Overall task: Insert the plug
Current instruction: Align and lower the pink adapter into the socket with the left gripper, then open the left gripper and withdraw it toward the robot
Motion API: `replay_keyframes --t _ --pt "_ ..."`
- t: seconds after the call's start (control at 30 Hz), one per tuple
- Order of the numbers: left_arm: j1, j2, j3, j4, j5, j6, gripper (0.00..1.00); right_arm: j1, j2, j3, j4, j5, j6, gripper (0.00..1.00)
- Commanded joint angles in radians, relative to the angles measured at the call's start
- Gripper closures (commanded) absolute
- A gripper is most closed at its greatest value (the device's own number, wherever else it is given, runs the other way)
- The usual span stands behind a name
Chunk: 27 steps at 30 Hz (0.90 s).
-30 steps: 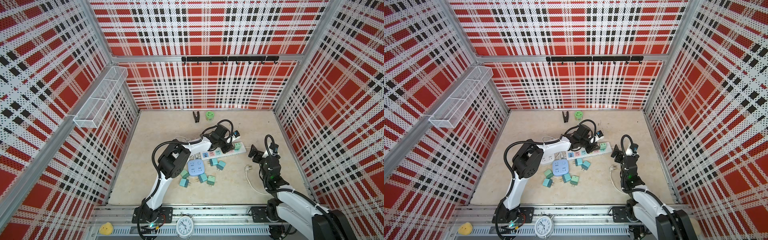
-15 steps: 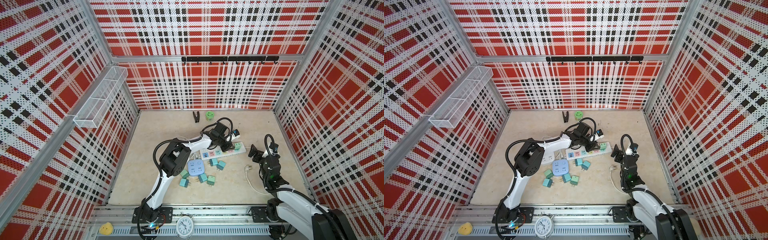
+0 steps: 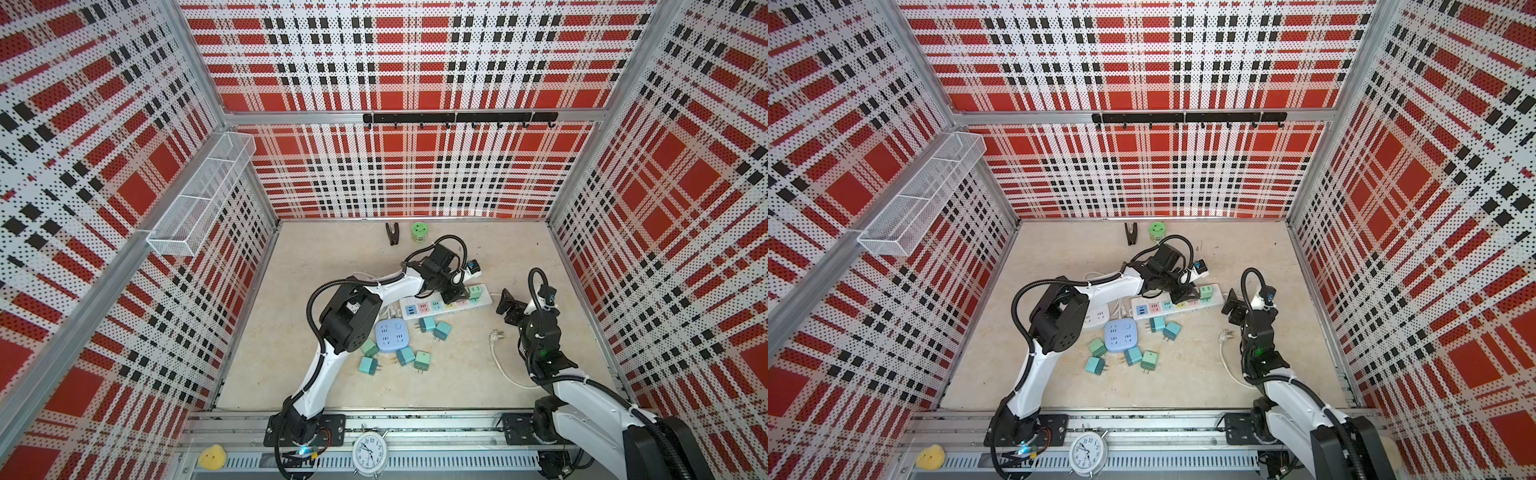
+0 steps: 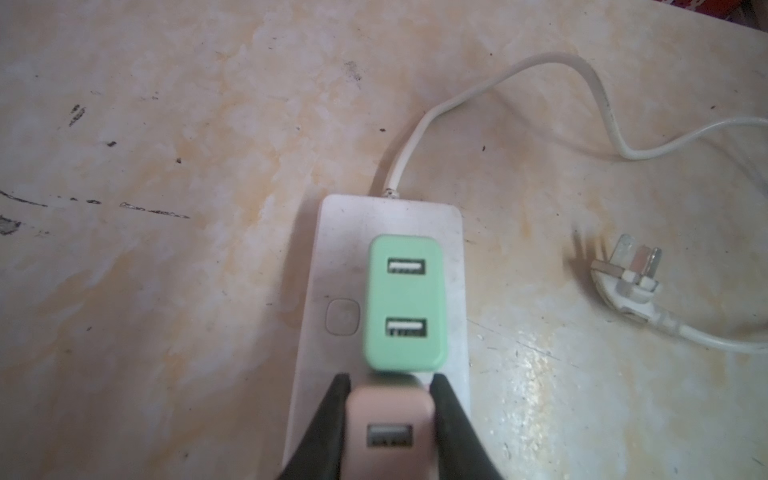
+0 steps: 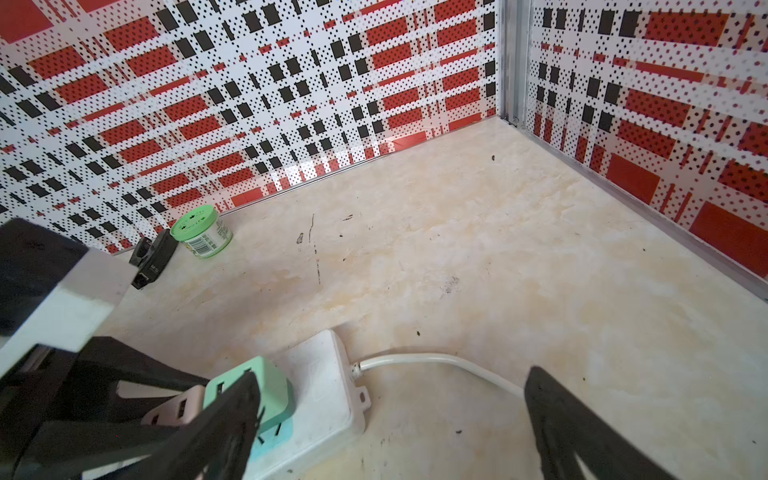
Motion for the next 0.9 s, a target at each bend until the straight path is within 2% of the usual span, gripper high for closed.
replay_keyframes --t 0.0,0.17,0.27,0.33,0.53,0.67,0.77,0.87 --pt "-0.009 0.030 -0.050 -0.097 -0.036 0.020 0.80 -0.003 -0.001 0.024 0.030 0.002 0.011 0.00" --pt "-0.017 0.019 -0.056 -0.091 -0.045 0.036 0.75 -0.003 0.005 0.029 0.025 0.003 0.012 0.00" --pt "-0.015 0.008 -0.043 -0.098 -0.050 0.034 0.65 -0.004 0.008 0.032 0.026 0.001 0.011 0.00" --pt "-0.013 -0.011 -0.041 -0.098 -0.056 0.041 0.01 -0.004 0.008 0.032 0.025 0.000 0.011 0.00" --pt "-0.016 -0.101 -0.046 -0.110 -0.063 0.047 0.01 -0.004 0.016 0.038 0.023 -0.001 0.010 0.00" --pt "-0.029 -0.208 -0.097 -0.107 -0.115 0.043 0.01 -0.004 0.024 0.043 0.033 -0.041 -0.011 0.00" --pt "-0.053 -0.329 -0.194 -0.070 -0.183 0.028 0.01 -0.004 0.023 0.039 0.041 -0.069 -0.023 0.00" --pt "-0.080 -0.489 -0.352 0.015 -0.267 -0.014 0.01 -0.004 0.009 0.023 0.072 -0.118 -0.037 0.00"
